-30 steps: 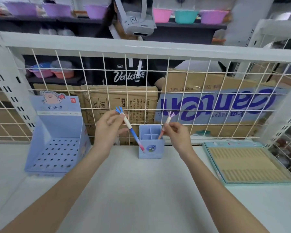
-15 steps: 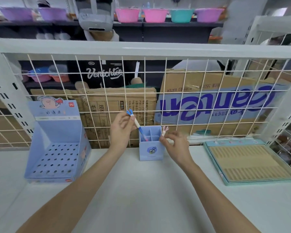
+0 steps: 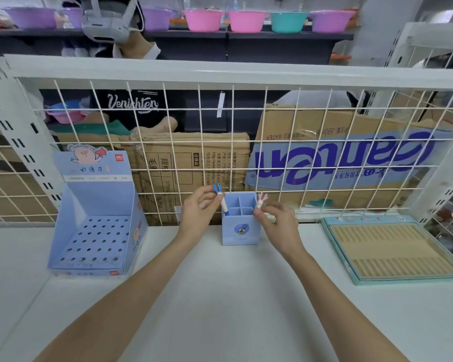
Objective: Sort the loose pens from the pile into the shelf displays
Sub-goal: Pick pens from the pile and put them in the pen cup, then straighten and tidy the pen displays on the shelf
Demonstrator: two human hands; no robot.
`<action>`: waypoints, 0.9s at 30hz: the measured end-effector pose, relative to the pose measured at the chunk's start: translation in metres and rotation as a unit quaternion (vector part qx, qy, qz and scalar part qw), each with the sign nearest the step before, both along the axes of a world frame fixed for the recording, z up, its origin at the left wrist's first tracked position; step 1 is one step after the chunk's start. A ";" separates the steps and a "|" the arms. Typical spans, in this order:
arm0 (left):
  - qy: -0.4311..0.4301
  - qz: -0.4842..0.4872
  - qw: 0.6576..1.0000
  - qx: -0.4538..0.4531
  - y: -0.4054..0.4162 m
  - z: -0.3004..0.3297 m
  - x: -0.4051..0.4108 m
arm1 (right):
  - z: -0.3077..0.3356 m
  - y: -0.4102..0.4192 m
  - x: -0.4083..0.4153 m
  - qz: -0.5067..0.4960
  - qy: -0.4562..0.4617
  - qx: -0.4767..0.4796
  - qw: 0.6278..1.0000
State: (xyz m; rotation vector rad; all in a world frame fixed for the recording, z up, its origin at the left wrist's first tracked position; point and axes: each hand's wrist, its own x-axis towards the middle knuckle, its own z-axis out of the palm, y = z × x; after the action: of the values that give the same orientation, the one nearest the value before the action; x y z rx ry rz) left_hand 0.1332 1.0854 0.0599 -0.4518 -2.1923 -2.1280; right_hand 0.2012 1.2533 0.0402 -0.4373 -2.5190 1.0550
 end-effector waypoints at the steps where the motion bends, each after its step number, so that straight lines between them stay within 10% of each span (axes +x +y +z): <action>1: -0.003 -0.005 1.000 -0.002 0.000 -0.001 0.002 | 0.000 -0.001 0.001 0.000 -0.001 0.002 1.000; 17: 0.053 -0.005 0.984 -0.167 -0.050 -0.019 0.059 | -0.011 -0.091 0.062 0.041 -0.009 0.024 0.999; 27: 0.272 0.103 0.771 -0.566 -0.223 -0.040 0.110 | -0.006 -0.223 0.075 0.217 -0.047 0.163 0.961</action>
State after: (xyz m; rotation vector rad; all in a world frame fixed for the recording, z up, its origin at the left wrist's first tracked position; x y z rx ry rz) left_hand 0.2433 0.8620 0.0203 -0.6753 -2.6398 -0.2433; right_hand 0.2764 1.0301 0.0344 0.1713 -2.8804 0.7408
